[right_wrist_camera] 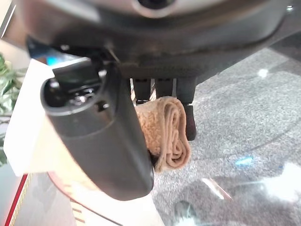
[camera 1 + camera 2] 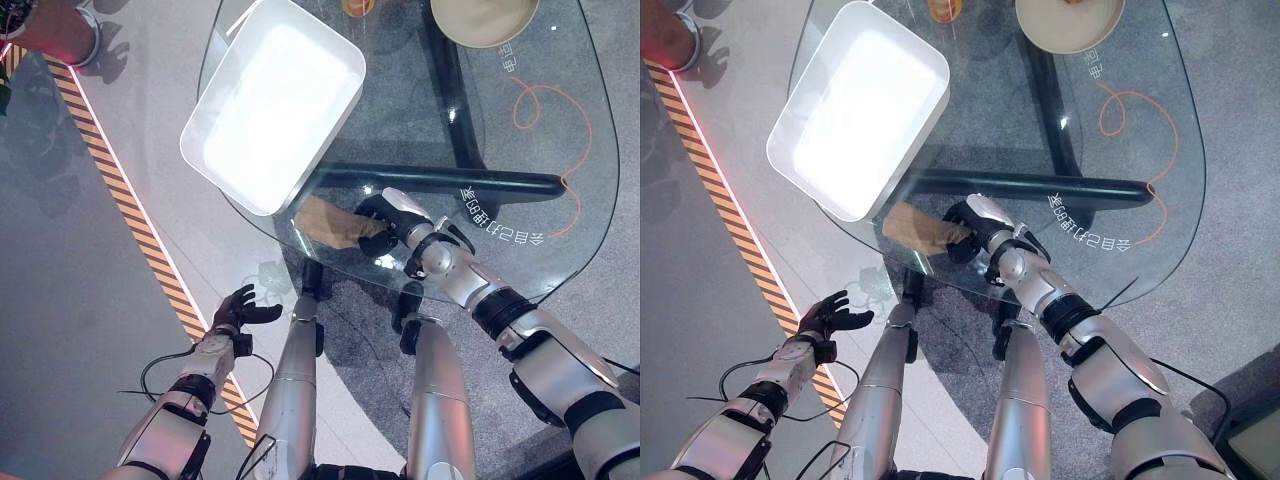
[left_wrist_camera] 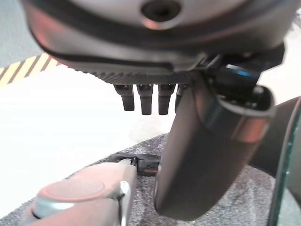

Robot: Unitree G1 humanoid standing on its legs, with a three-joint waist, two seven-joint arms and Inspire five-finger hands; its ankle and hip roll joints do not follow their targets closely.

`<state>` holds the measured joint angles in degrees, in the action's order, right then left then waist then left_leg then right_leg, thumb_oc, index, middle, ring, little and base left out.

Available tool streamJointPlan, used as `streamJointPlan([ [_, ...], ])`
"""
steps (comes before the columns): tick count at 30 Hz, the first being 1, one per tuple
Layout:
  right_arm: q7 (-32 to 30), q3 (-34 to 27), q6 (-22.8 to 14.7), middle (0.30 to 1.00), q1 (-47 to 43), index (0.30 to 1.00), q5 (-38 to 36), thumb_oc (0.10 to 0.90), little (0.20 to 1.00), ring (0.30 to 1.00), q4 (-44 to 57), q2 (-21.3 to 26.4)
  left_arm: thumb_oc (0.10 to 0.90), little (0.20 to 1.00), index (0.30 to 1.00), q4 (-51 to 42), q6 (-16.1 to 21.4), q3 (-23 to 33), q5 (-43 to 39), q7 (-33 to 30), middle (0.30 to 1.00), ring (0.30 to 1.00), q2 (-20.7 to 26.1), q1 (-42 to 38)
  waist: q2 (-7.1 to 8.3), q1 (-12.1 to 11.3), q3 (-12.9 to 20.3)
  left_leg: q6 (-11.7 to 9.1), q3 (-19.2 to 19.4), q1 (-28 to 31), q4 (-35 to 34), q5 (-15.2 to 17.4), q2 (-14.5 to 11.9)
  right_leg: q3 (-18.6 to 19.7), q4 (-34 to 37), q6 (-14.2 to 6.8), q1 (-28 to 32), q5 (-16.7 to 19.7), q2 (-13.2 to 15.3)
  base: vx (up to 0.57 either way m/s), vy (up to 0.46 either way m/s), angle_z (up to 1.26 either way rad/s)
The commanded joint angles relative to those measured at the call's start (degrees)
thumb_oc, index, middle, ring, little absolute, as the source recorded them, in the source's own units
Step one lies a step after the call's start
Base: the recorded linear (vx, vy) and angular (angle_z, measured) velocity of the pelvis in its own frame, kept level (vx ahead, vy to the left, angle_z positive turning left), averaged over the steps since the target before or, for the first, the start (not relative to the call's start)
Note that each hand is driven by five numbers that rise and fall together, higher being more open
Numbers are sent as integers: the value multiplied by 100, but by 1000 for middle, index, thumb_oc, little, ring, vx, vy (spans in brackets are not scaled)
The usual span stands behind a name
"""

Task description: Wipe the table with a cloth and put it in the basket.

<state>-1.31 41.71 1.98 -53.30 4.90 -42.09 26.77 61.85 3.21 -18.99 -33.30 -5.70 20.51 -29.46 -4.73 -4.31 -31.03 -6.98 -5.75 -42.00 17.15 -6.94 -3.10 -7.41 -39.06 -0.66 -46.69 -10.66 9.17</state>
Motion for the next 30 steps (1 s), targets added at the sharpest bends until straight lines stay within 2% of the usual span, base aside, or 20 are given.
streamJointPlan([
  [1,-136,-59,-157,300,-70,300,63,100,200,300,508,-23,800,900,900,58,208,285,-253,-109,900,900,-9,25,55,60,124,644,660,53,776,783,598,-92,831,36,204,581,-444,0,0,0],
  [7,-564,-191,-137,300,-132,300,-139,100,200,300,198,44,800,900,900,-160,665,389,-716,-220,900,900,-3,-71,41,50,124,646,658,52,788,793,586,-69,787,31,184,582,-441,0,0,0],
  [8,-733,-271,-91,300,-132,300,-255,100,200,300,133,50,800,900,900,-275,843,437,-942,-347,900,900,4,-94,36,47,124,650,653,40,807,797,582,-59,755,25,166,585,-437,0,0,0],
  [9,-785,-334,-135,300,-126,300,-291,100,200,300,60,53,800,900,900,-330,879,493,-1041,-377,900,900,19,-112,30,44,124,651,649,34,817,802,581,-57,739,23,159,582,-434,0,0,0],
  [14,-1535,-869,-365,300,-45,300,-989,100,200,300,-171,109,800,900,900,-812,1542,960,-1828,-861,900,900,140,-178,27,17,124,664,617,19,849,844,575,-64,661,8,127,554,-417,0,0,0],
  [20,-2277,-1488,-573,300,297,300,-1513,100,200,300,278,81,800,900,900,-1421,2163,1466,-2276,-1222,900,900,354,-258,59,69,124,674,584,15,879,893,580,-27,607,-3,101,524,-448,0,0,0],
  [30,-2418,-2223,-1057,300,719,300,-1922,100,200,300,1027,117,800,900,900,-2388,2905,1880,-2664,-984,900,900,521,-442,83,190,124,693,612,-33,1000,1019,562,41,491,9,32,426,-468,1,2,0],
])
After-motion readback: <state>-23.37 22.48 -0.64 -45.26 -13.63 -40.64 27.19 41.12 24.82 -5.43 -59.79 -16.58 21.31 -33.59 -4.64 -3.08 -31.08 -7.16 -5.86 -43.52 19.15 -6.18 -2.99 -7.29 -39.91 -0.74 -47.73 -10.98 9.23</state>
